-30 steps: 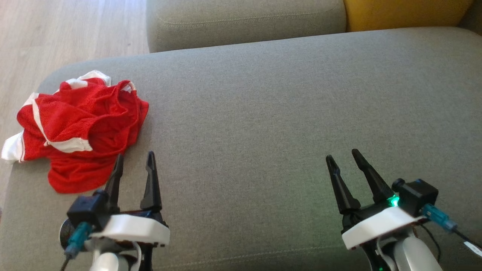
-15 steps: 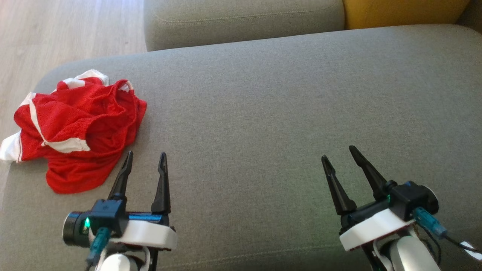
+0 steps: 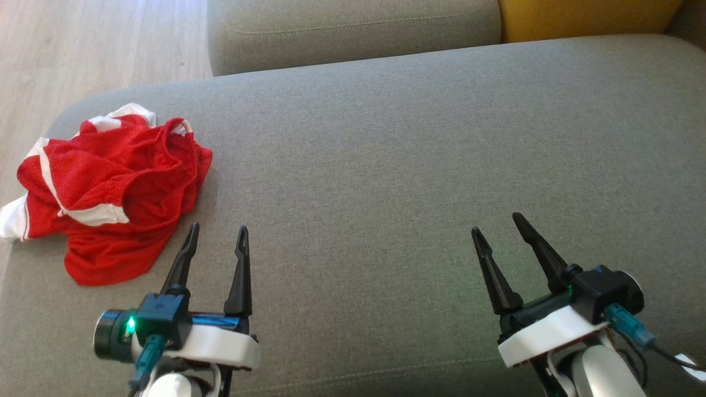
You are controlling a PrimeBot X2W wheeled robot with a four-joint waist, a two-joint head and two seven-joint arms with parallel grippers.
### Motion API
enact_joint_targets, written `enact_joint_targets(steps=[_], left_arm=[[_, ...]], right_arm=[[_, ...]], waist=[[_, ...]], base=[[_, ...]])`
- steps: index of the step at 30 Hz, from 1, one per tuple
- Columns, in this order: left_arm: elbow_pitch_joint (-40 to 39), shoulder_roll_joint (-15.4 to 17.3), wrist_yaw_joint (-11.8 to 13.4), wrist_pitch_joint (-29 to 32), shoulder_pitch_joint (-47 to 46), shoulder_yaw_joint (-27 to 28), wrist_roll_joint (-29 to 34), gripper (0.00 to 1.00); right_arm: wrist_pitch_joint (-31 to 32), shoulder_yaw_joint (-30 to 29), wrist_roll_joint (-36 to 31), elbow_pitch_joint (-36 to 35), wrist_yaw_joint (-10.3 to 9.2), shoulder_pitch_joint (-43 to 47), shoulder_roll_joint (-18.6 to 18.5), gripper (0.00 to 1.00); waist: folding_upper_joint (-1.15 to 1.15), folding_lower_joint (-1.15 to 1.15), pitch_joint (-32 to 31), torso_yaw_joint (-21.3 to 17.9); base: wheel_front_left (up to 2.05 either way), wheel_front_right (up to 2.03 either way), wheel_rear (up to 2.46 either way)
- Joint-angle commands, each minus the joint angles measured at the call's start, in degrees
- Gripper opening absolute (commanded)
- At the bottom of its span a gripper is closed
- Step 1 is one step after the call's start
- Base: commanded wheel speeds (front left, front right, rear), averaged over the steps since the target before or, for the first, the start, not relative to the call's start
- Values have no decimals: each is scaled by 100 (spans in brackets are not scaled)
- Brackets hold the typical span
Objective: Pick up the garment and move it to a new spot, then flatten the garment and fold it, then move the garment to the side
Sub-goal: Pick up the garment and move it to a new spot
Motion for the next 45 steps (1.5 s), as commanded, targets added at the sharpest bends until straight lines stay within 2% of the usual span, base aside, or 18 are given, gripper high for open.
enact_joint_targets(steps=[1, 10, 26, 33, 45], left_arm=[[-165, -6, -22, -71, -120, 199, 29, 100], [-85, -18, -66, -71, -127, 211, 41, 100], [-11, -31, -192, -71, 15, 95, -55, 100], [-48, -33, -147, -71, 20, 106, -132, 100], [-100, -34, -78, -71, 30, 67, -216, 100]], right_arm=[[-55, 121, 36, -176, -1, -283, -61, 100], [-55, 131, 56, -162, -1, -222, -61, 100], [-55, 162, -39, -148, -1, -90, -61, 100], [-55, 141, -137, -88, -1, -109, -61, 100], [-55, 200, -207, -14, -1, -111, -61, 100]], waist=[[0, 0, 3, -2], [0, 0, 14, 150], [0, 0, -19, 1311], [0, 0, 70, 1748], [0, 0, 170, 2150]], base=[[0, 0, 0], [0, 0, 0], [0, 0, 0], [0, 0, 0], [0, 0, 0]])
